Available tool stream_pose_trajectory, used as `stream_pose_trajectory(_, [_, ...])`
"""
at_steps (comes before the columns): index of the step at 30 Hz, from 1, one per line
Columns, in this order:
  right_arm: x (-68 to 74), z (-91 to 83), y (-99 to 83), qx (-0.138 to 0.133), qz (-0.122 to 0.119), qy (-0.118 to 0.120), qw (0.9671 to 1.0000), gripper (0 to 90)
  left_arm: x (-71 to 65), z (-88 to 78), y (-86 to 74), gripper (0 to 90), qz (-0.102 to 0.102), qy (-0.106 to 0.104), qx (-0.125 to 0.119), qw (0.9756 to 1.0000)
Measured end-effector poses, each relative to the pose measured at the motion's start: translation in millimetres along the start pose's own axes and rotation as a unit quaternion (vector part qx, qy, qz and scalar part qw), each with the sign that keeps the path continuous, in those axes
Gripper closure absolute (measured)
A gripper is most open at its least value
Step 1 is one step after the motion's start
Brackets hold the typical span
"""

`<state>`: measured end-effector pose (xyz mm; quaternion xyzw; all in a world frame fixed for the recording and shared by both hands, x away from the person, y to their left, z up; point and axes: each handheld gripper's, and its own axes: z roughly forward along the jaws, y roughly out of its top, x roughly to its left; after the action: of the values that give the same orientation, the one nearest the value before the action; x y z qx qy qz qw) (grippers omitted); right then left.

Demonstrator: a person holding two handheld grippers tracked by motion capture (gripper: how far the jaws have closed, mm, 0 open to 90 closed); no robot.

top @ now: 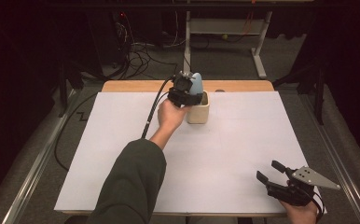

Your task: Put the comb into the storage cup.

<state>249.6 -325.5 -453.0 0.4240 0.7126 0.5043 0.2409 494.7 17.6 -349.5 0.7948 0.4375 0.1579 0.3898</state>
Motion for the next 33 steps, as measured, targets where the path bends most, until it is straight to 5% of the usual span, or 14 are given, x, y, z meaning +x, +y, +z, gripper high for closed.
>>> stream_pose_trajectory(7, [-0.2,0.3,-0.1,0.001,0.001,0.001,1.0000,26.8,4.9,0.9,-1.2,38.8,-0.003,0.010,0.017,0.9998])
stream_pose_trajectory(15, [0.3,0.5,0.1,0.003,-0.002,0.002,1.0000,26.9,7.6,-2.7,-2.9,35.3,0.002,0.010,0.009,0.9999])
stream_pose_trajectory(33, [0.2,1.7,-0.1,0.003,-0.002,0.003,1.0000,27.1,15.4,-10.2,-5.3,26.2,-0.003,-0.022,0.004,0.9998])
